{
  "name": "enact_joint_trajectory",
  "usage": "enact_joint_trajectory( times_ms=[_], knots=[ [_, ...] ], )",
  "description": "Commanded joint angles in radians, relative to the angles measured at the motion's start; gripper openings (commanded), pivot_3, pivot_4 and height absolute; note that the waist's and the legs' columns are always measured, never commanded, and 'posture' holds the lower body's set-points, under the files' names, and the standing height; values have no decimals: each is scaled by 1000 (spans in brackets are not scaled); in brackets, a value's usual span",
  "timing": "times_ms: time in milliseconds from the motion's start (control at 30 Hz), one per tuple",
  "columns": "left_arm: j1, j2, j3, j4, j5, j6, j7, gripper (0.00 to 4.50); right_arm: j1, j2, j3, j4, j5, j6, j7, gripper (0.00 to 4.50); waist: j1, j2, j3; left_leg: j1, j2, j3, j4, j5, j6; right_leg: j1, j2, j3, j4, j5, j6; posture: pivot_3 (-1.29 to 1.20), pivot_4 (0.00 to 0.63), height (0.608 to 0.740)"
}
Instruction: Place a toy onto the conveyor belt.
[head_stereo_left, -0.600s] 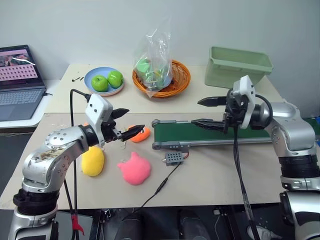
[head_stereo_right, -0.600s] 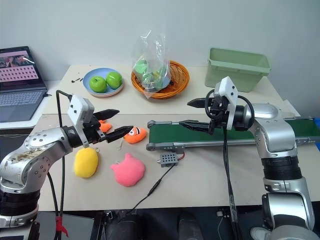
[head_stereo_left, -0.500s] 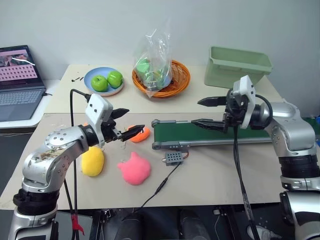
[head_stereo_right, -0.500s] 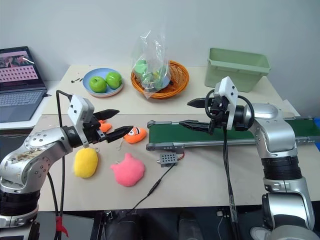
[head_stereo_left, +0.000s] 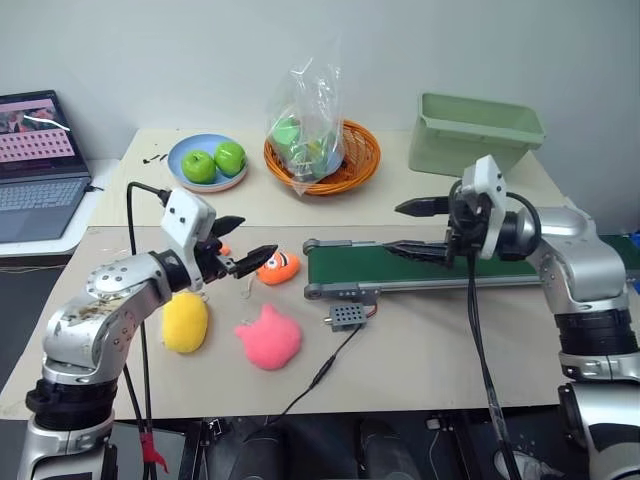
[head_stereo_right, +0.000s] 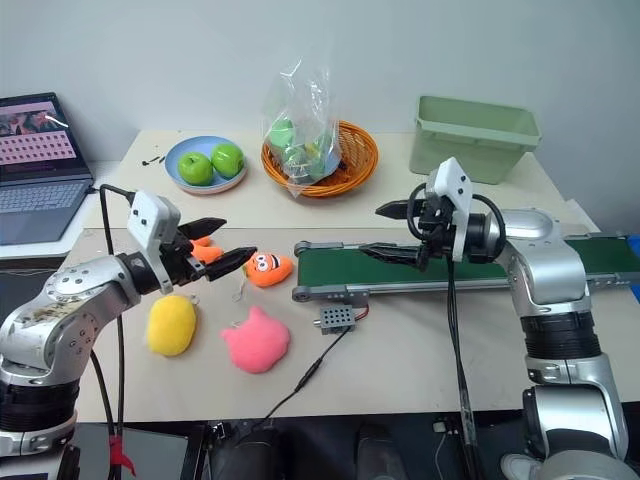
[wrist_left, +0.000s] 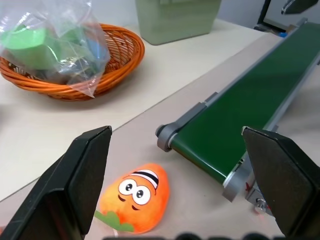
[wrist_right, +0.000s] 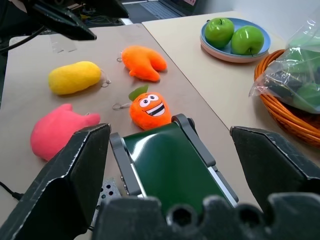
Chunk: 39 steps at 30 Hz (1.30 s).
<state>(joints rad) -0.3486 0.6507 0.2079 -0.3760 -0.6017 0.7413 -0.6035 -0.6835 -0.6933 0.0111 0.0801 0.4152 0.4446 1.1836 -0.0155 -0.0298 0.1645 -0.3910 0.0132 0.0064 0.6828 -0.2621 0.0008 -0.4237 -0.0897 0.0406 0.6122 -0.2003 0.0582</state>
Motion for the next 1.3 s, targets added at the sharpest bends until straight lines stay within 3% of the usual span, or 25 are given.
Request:
enact_joint_trajectory(
  times_ms=[33, 200, 300, 500, 633, 933, 1300],
  knots=[
    [54, -71, 206, -5, -164, 56, 82, 4441, -46, 18, 2, 14, 2, -36, 14, 4500, -4, 0, 0, 0, 0, 0, 0, 0, 0, 0, 0, 0, 0, 0, 0, 0, 150, 740],
    [171, -126, 473, 81, -485, 308, 286, 4441, -82, 42, 24, 59, -3, -55, 50, 4500, -15, 0, 0, 1, 1, -3, 0, 0, 0, -1, 0, 1, 1, 0, 0, 0, 150, 740],
    [228, -150, 587, 130, -703, 359, 404, 4441, -89, 46, 42, 71, -1, -58, 94, 4500, -15, 0, 0, 2, 1, -6, 0, 0, 0, 0, -1, 1, 1, 0, 0, 0, 150, 740],
    [376, -211, 707, 210, -1099, 268, 653, 4441, -87, 39, 103, 72, -13, -61, 188, 4500, -3, 0, 0, 2, 1, -7, -1, 0, 0, 0, -2, 1, 1, 0, 0, 0, 150, 740],
    [453, -216, 704, 227, -1247, 193, 747, 4441, -84, 37, 155, 87, -58, -90, 229, 4500, 2, 0, 0, 3, 1, -8, -1, 0, -1, 0, -2, 1, 1, 0, -1, 0, 150, 740],
    [646, -222, 656, 311, -1195, 147, 654, 4441, -100, 45, 162, 138, -104, -124, 227, 4500, 1, 0, 0, 4, 0, -1, -2, 0, -1, 0, 0, 1, 0, 0, -3, 0, 150, 740],
    [541, -269, 506, 345, -1090, 83, 665, 4441, -112, 22, 136, 136, -134, -121, 182, 4500, 3, 0, 0, 4, 0, 0, -2, 1, -2, 2, 0, 0, 0, -1, -4, 0, 150, 740]
  ],
)
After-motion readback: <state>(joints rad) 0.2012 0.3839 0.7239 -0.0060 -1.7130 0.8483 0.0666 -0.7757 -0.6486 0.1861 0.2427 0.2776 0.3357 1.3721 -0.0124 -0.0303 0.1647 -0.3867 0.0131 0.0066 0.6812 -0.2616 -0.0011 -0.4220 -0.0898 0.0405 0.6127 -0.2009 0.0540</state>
